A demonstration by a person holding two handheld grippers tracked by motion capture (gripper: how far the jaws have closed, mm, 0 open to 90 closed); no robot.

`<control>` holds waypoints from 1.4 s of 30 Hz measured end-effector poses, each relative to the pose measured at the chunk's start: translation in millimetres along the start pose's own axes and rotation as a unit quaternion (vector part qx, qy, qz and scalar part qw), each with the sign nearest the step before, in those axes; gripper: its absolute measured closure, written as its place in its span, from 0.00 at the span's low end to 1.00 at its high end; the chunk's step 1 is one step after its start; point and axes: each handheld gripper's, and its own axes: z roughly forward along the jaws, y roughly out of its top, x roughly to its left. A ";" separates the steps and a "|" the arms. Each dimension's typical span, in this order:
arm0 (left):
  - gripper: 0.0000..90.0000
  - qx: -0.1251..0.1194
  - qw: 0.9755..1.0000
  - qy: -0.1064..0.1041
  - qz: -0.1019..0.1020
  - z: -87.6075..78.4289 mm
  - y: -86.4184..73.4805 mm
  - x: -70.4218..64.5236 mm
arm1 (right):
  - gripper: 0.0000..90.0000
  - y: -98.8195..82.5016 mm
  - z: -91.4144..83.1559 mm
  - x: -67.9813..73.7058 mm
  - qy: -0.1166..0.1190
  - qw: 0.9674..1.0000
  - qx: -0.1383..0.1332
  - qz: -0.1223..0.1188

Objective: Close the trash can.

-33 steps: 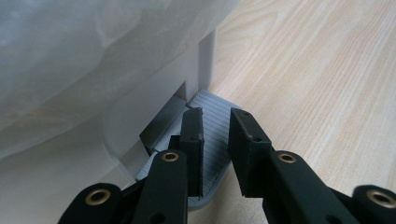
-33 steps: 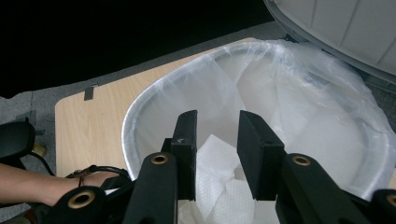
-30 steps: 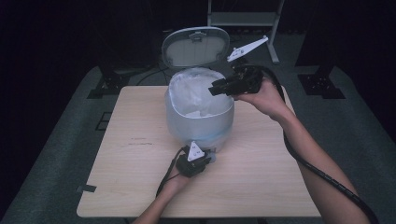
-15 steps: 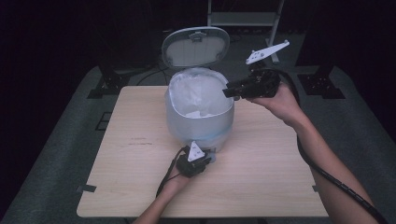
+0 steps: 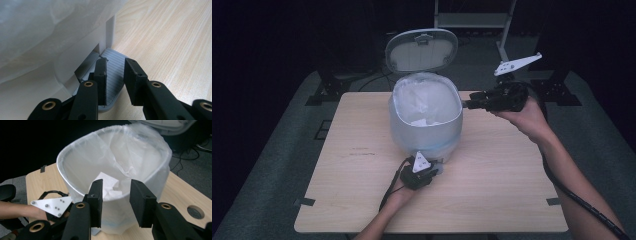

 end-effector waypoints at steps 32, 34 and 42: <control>0.59 -0.017 1.000 -0.004 0.002 -54.9 1.6 4.5 | 0.64 -95.6 -34.6 -17.1 -0.036 0.998 -0.004 0.047; 0.59 -0.018 1.000 -0.001 0.001 -58.9 1.1 7.5 | 0.64 -99.9 -34.2 -17.6 -0.036 0.998 -0.005 0.051; 0.51 -0.016 1.000 0.019 -0.008 -73.3 0.6 20.4 | 0.62 -118.5 -31.5 -19.3 -0.046 0.997 0.002 0.060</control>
